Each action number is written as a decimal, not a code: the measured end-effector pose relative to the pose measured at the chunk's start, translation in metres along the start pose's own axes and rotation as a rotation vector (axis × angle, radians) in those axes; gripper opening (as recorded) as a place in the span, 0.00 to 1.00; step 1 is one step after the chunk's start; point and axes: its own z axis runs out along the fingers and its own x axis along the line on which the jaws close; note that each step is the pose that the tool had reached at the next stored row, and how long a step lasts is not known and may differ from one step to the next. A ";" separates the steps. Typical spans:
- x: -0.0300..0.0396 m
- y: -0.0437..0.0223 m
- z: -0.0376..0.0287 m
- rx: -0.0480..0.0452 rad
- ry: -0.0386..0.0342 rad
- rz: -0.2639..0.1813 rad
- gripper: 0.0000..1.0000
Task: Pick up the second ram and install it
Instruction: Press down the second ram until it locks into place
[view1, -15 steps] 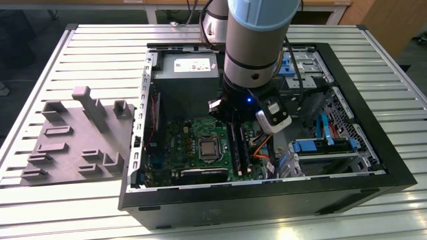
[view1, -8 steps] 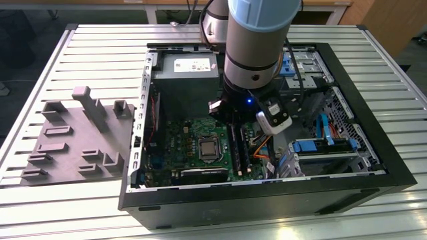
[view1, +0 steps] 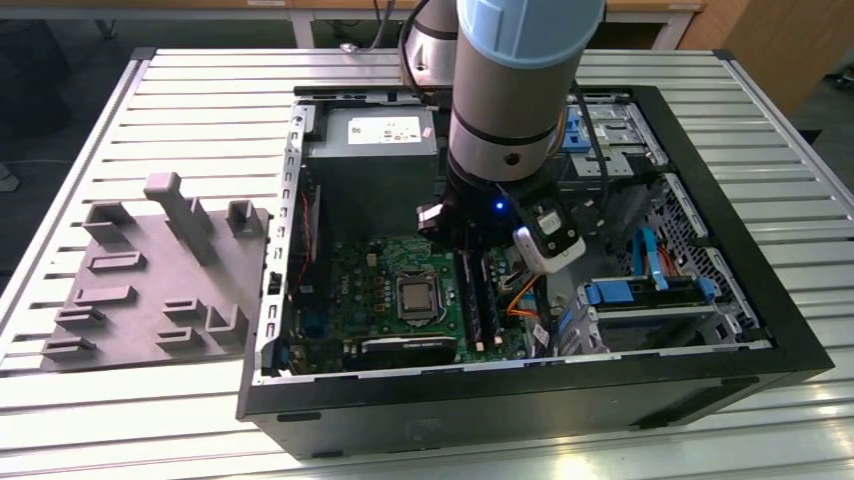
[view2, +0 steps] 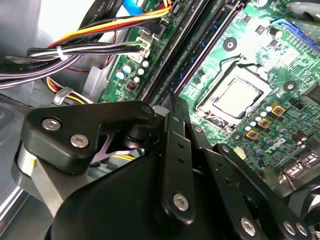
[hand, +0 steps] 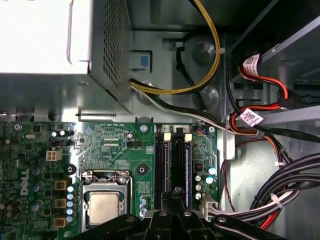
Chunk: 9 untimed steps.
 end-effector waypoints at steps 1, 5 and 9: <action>0.0000 -0.0005 -0.0001 0.0000 0.0000 0.000 0.11; 0.0000 -0.0024 -0.0002 0.0000 0.0000 0.000 0.11; 0.0000 -0.0041 -0.0003 0.0000 0.0000 0.000 0.11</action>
